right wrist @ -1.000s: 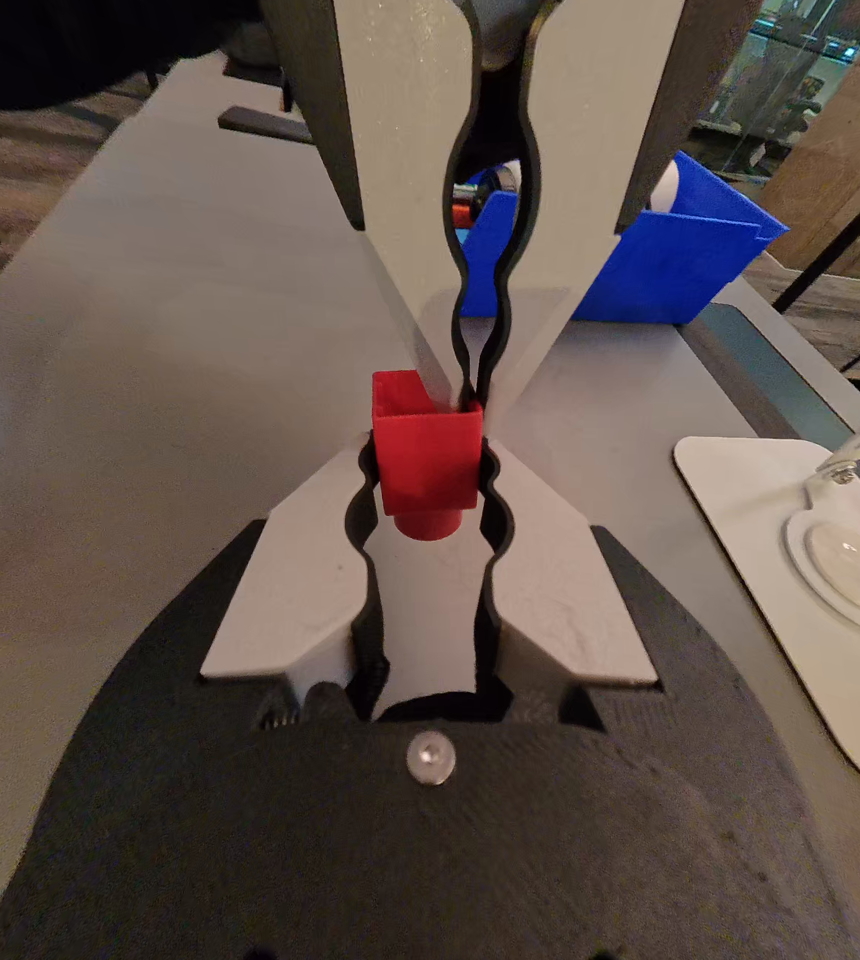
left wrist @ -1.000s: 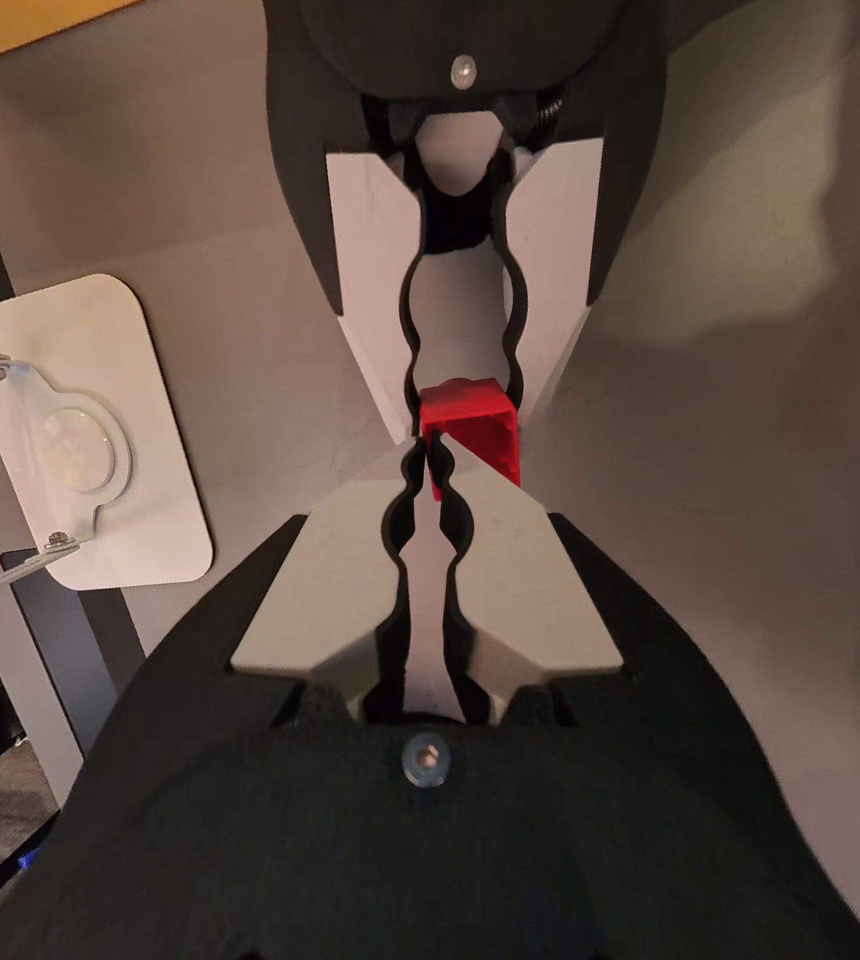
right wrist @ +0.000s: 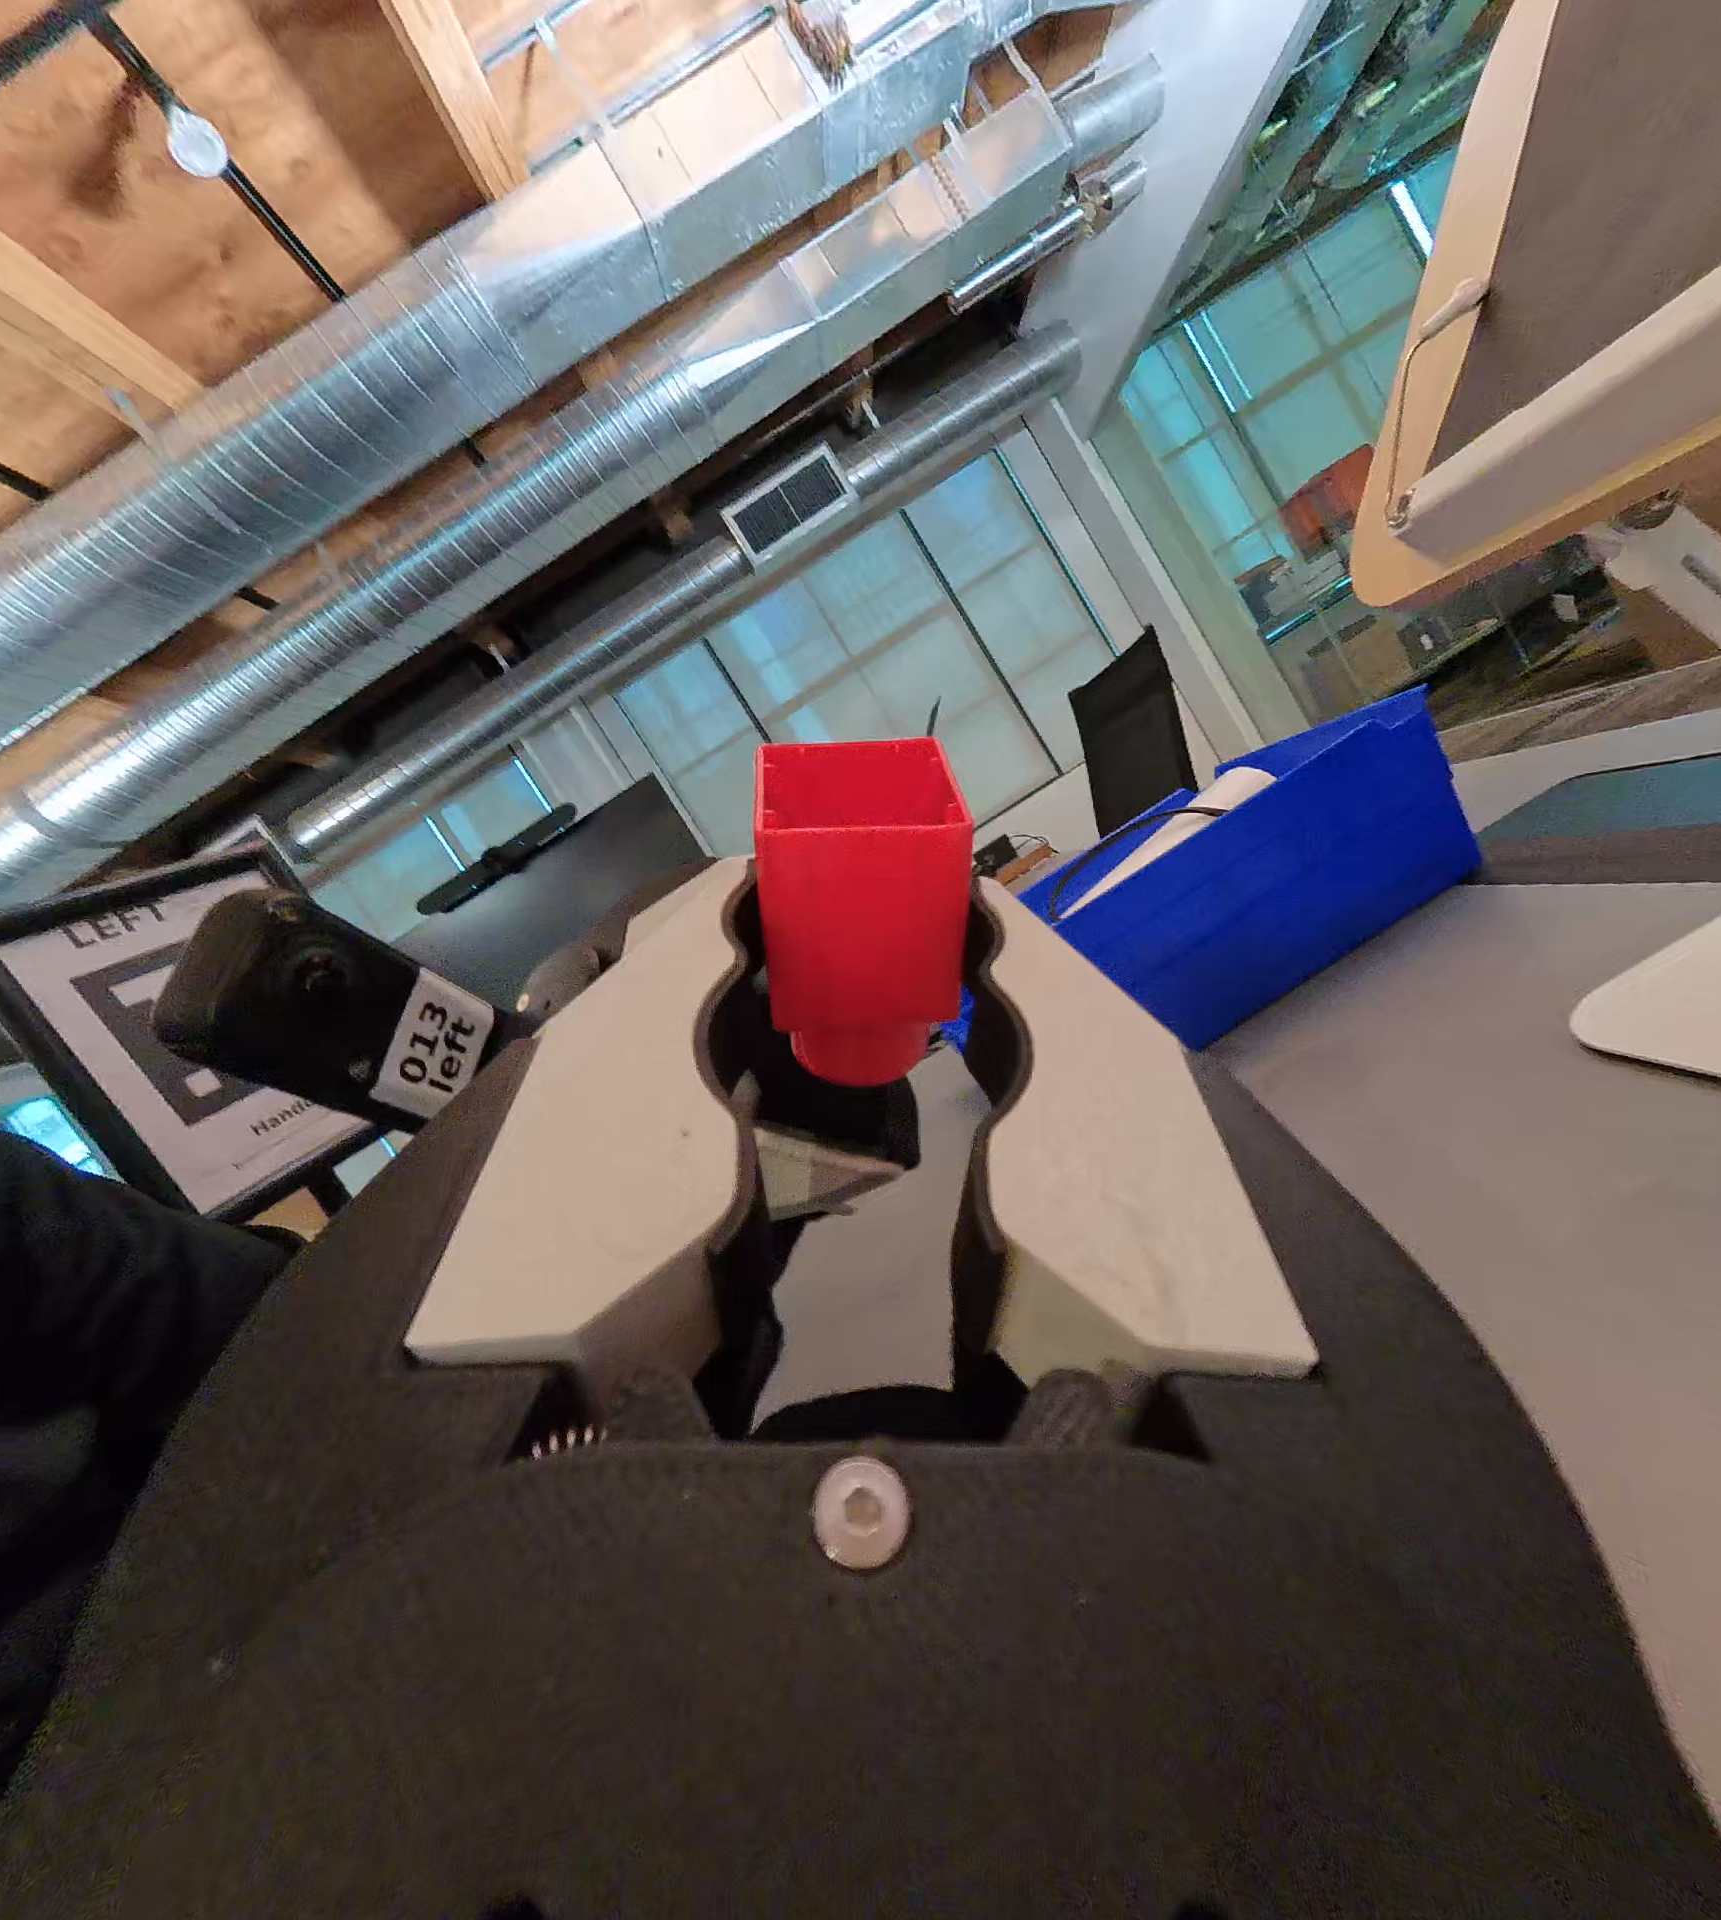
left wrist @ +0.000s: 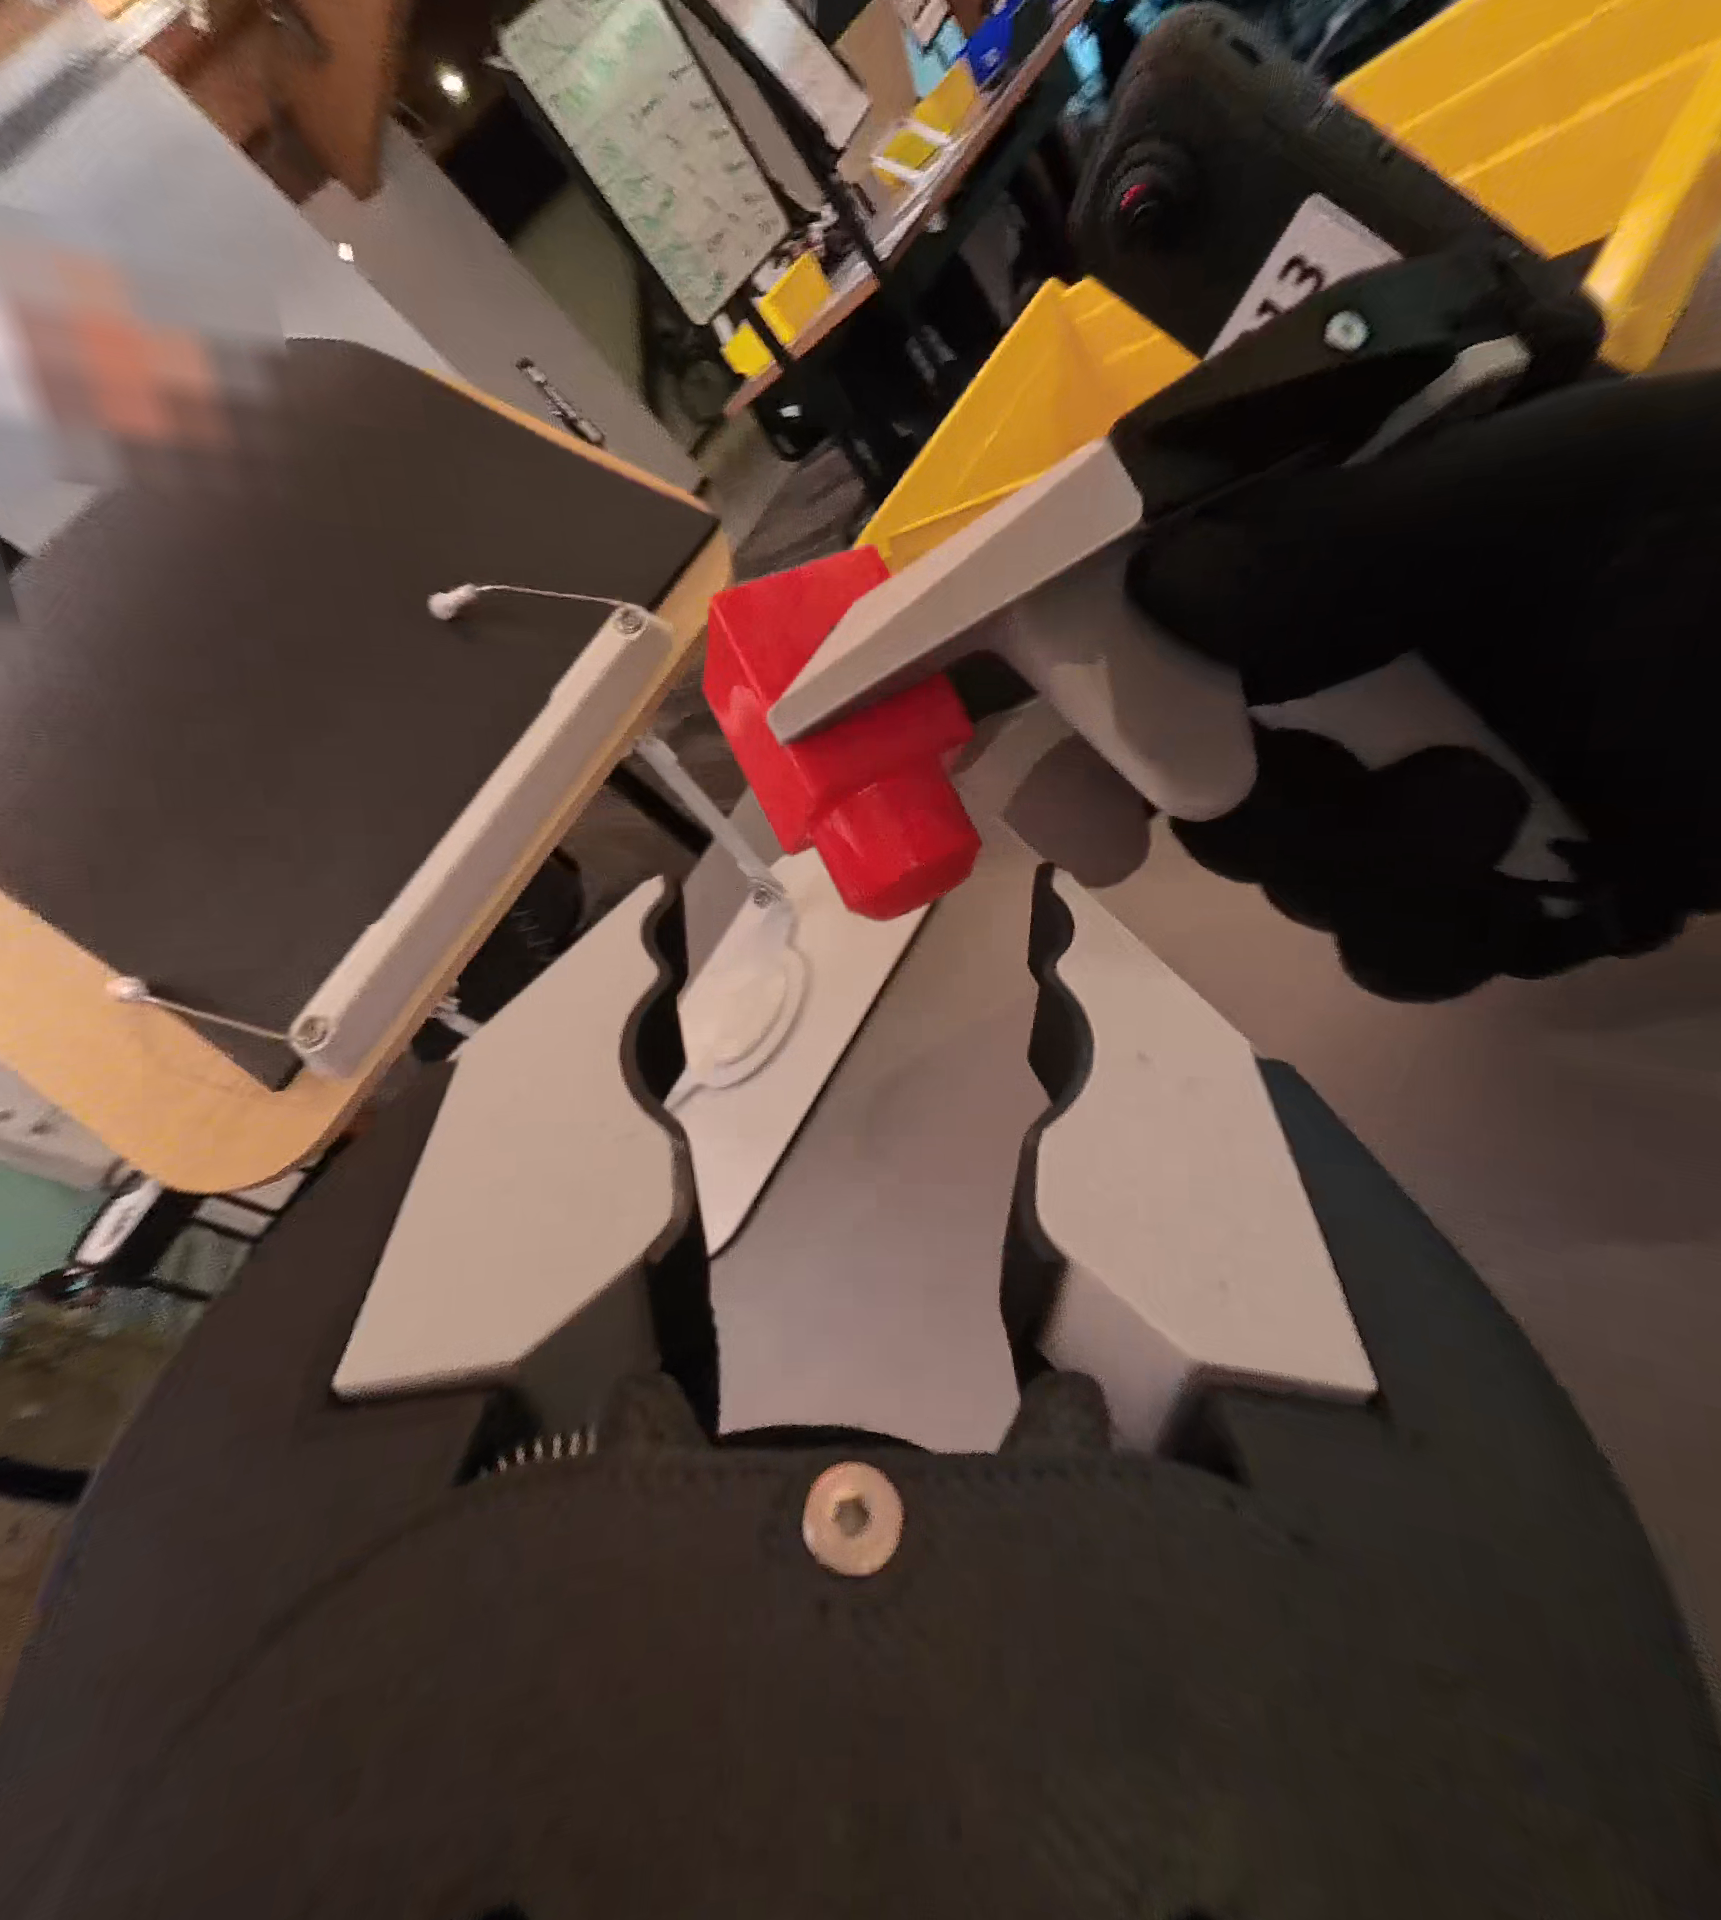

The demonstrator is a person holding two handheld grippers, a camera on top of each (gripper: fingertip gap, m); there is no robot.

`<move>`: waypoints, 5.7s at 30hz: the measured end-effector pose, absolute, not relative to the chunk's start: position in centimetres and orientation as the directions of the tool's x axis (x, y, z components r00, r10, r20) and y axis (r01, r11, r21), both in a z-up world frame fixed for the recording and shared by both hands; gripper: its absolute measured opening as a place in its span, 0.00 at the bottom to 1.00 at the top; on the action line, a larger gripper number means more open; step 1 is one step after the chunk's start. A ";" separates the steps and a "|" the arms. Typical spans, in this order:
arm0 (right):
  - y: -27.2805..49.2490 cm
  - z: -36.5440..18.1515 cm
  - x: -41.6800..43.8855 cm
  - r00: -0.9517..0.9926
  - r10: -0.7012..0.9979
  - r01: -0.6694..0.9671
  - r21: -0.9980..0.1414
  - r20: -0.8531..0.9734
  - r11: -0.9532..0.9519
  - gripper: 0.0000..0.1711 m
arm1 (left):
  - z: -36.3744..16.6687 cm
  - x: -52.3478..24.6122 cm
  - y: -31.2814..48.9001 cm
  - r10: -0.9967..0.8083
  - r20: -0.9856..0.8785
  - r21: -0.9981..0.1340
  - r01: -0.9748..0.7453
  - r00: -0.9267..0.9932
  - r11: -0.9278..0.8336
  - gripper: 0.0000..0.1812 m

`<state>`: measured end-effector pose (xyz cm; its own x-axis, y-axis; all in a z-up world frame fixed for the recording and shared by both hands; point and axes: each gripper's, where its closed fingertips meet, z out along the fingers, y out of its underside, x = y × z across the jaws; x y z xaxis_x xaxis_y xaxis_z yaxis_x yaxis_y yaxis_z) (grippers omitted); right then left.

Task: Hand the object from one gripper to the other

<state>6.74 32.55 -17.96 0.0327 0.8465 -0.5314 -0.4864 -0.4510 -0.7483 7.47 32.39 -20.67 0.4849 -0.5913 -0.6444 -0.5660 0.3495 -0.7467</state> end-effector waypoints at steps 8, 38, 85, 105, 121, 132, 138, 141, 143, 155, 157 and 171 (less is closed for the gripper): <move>32.2 -17.4 6.4 -0.010 0.832 -0.523 -0.706 -0.555 -0.477 0.20 | -20.4 8.0 32.7 -0.486 -0.706 -0.703 -0.593 0.515 0.392 0.20; 33.8 -17.7 7.6 0.354 0.874 -0.374 -0.907 -0.334 -0.195 0.38 | -20.5 5.0 34.6 -0.568 -0.741 -0.611 -0.711 0.358 0.348 0.16; 25.0 -22.7 3.9 -0.009 0.972 0.236 -0.944 0.234 0.229 0.00 | -21.6 4.0 30.4 -0.850 0.527 -0.825 -0.235 0.013 -0.514 0.26; 32.9 -25.1 4.2 0.265 0.476 0.789 -0.473 0.839 0.393 0.00 | -23.7 6.2 31.9 -0.866 0.352 -0.828 -0.314 0.356 -0.465 0.50; 33.6 -24.2 4.9 0.300 0.397 0.807 -0.453 0.867 0.379 0.00 | -22.9 6.2 32.6 -0.892 0.287 -0.903 -0.213 0.349 -0.374 0.33; 32.6 -23.2 4.1 0.315 0.407 0.747 -0.489 0.857 0.451 0.14 | -21.6 4.5 34.1 -0.895 0.238 -0.925 -0.192 0.378 -0.327 0.33; 31.1 -21.5 3.7 0.398 0.532 0.577 -0.654 0.748 0.489 0.12 | -20.9 2.0 35.4 -0.908 -0.123 -0.891 -0.448 0.401 -0.076 0.33; 31.9 -21.5 4.5 0.473 0.640 0.476 -0.787 0.605 0.392 0.18 | -20.3 1.6 35.2 -0.856 -0.382 -0.798 -0.592 0.349 0.114 0.33; 32.2 -21.2 4.8 0.510 0.694 0.395 -0.855 0.509 0.337 0.19 | -20.2 1.8 35.0 -0.802 -0.520 -0.708 -0.673 0.294 0.212 0.33; 33.0 -20.8 5.5 0.441 0.888 -0.049 -0.992 -0.126 -0.116 0.24 | -23.7 5.1 32.6 -0.519 -0.844 -0.169 -0.850 -0.138 0.500 0.33; 33.0 -21.2 5.5 0.434 0.891 -0.033 -0.991 -0.131 -0.130 0.21 | -23.6 5.4 32.5 -0.488 -0.857 -0.129 -0.851 -0.162 0.509 0.33; 33.1 -21.3 5.5 0.415 0.894 -0.052 -0.986 -0.168 -0.161 0.15 | -23.5 6.6 31.8 -0.552 -0.829 -0.235 -0.840 -0.089 0.488 0.35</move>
